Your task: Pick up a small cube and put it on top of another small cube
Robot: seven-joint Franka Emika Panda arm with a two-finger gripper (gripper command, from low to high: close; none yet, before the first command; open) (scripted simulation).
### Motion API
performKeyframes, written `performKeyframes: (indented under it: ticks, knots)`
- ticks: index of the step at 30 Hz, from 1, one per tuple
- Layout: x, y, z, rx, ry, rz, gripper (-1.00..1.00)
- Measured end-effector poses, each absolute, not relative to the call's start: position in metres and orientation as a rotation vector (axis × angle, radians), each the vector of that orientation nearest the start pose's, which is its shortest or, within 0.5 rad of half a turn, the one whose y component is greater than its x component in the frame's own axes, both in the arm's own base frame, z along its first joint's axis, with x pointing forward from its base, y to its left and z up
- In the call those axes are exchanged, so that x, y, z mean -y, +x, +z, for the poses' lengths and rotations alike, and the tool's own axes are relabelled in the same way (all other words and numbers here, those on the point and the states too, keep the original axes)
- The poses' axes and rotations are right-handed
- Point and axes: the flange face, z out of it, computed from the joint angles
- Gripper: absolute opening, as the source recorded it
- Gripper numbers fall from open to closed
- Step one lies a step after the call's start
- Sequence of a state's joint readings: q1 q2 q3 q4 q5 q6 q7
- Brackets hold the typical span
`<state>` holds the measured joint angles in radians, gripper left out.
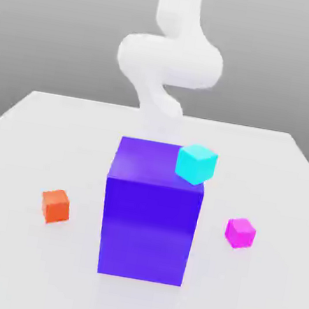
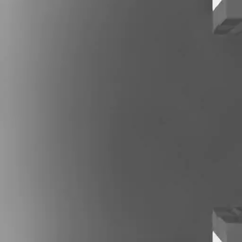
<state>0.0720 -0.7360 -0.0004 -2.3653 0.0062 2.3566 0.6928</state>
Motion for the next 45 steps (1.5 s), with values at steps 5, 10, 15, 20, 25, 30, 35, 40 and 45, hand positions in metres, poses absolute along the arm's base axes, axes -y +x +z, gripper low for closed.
performKeyframes:
  ticks: [5,10,15,20,25,30,35,40,45]
  knots:
    - [-0.099,0.403,0.541,-0.305,-2.827,-0.759,0.0]
    - [-0.165,0.386,0.427,0.25,-2.944,-0.562,0.0]
    - [-0.213,0.333,0.322,0.832,-2.929,-0.35,0.0]
    - [-0.23,0.257,0.232,1.408,-2.778,-0.124,0.0]
    - [-0.229,0.215,0.177,1.688,-2.642,-0.004,0.0]
    - [-0.228,0.214,0.139,1.694,-2.638,0.001,0.0]
    - [-0.226,0.213,0.127,1.696,-2.642,0.001,-1.0]
    - [-0.227,0.213,0.132,1.695,-2.641,0.003,-1.0]
    - [-0.228,0.214,0.167,1.695,-2.637,0.004,-1.0]
